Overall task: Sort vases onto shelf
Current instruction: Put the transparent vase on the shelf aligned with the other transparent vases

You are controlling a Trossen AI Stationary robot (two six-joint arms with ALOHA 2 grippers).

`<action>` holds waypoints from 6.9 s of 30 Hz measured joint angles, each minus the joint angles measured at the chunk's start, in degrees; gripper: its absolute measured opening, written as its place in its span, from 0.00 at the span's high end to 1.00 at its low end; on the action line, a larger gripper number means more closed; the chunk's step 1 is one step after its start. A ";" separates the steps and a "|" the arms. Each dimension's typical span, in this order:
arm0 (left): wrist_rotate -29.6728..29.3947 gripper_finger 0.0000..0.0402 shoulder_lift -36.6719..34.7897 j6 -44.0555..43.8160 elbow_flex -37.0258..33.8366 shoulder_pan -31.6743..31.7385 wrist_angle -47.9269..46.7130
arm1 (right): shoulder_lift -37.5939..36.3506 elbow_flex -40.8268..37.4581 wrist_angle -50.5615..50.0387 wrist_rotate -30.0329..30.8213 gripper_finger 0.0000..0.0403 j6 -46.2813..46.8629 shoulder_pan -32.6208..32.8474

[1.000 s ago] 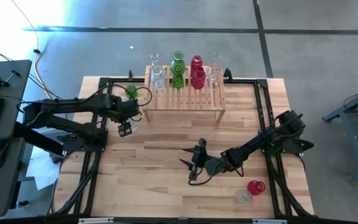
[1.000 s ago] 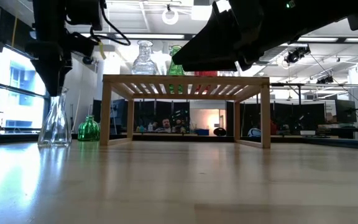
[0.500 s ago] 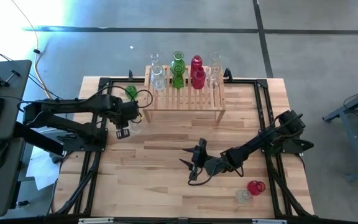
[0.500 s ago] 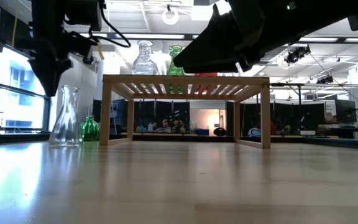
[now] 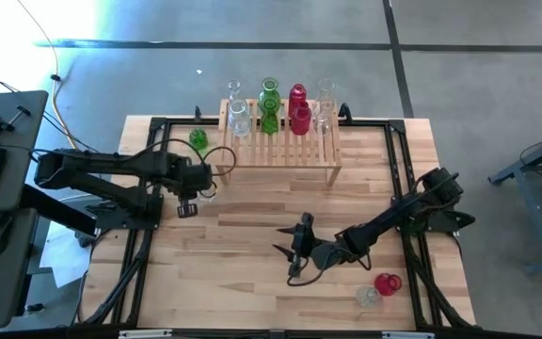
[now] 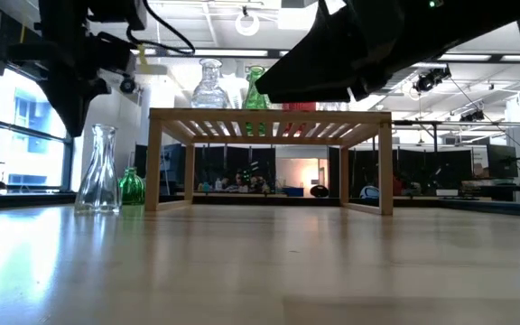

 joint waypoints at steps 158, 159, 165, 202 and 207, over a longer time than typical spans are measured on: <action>-33.38 1.00 -0.09 -30.35 -35.87 -24.17 76.41 | 0.00 0.02 -1.21 -7.53 0.69 3.29 -4.63; -33.38 1.00 1.03 -30.33 -35.87 -24.23 77.80 | 0.00 0.02 -1.20 -7.52 0.67 3.38 -4.74; -33.36 1.00 9.09 -26.32 -35.87 -24.23 90.03 | 0.00 0.02 -1.16 -7.50 0.60 4.12 -5.75; -25.69 1.00 12.47 -5.09 -34.55 -24.42 115.41 | 0.00 0.02 -1.50 -10.47 0.68 1.73 -8.00; -25.26 1.00 8.54 -4.78 -36.59 -24.42 114.96 | 0.00 0.00 -2.85 -10.47 0.83 0.88 -7.82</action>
